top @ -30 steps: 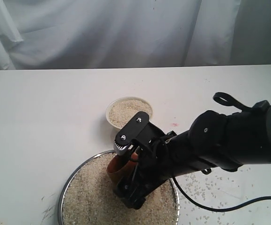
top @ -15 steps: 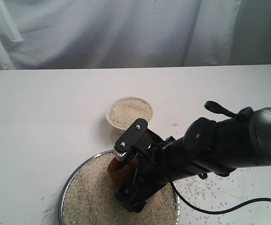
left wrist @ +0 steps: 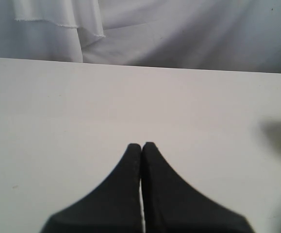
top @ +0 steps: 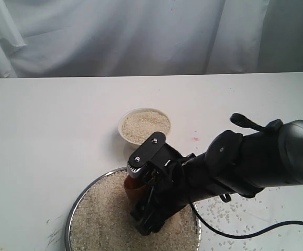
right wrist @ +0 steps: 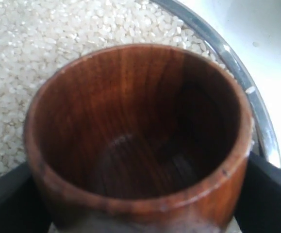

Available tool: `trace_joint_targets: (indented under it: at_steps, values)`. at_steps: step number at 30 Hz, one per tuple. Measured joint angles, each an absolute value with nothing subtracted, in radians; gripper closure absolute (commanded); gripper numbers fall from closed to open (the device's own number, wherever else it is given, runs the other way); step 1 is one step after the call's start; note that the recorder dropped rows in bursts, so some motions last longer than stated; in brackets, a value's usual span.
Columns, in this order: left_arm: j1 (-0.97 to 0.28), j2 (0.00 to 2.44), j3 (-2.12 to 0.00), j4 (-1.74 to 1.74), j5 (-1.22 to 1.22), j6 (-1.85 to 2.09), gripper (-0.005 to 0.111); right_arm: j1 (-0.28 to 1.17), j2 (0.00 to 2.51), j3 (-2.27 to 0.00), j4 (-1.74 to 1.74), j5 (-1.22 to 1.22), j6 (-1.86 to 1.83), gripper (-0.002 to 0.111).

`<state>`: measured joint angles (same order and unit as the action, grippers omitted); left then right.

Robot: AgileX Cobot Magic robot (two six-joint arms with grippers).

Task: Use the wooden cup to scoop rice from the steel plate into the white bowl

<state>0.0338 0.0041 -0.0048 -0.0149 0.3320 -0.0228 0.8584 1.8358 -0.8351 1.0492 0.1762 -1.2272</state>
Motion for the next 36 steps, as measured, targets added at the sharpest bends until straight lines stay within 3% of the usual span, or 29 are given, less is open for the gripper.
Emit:
trace_joint_targets:
  at_steps: [3,17,22,28,30,36]
  values:
    - [0.034,0.004,-0.005,-0.015,0.332,-0.023,0.107,0.858,1.836,-0.835,1.049,0.179,-1.242,0.083]
    - [0.034,0.004,-0.005,-0.015,0.332,-0.023,0.107,0.858,1.706,-0.835,0.912,0.175,-1.303,0.107]
    - [0.034,0.004,-0.005,-0.015,0.332,-0.023,0.107,0.858,1.702,-0.835,0.760,0.199,-1.305,0.108]
    - [0.034,0.004,-0.005,-0.015,0.332,-0.023,0.107,0.858,1.702,-1.015,0.143,0.502,-0.957,0.108]
    - [0.034,0.004,-0.005,-0.015,0.332,-0.023,0.107,0.862,1.712,-1.161,-0.119,0.764,-0.822,0.108]
    - [0.034,0.004,-0.005,-0.015,0.332,-0.023,0.107,1.006,1.848,-1.338,-0.326,1.168,-0.778,0.108]
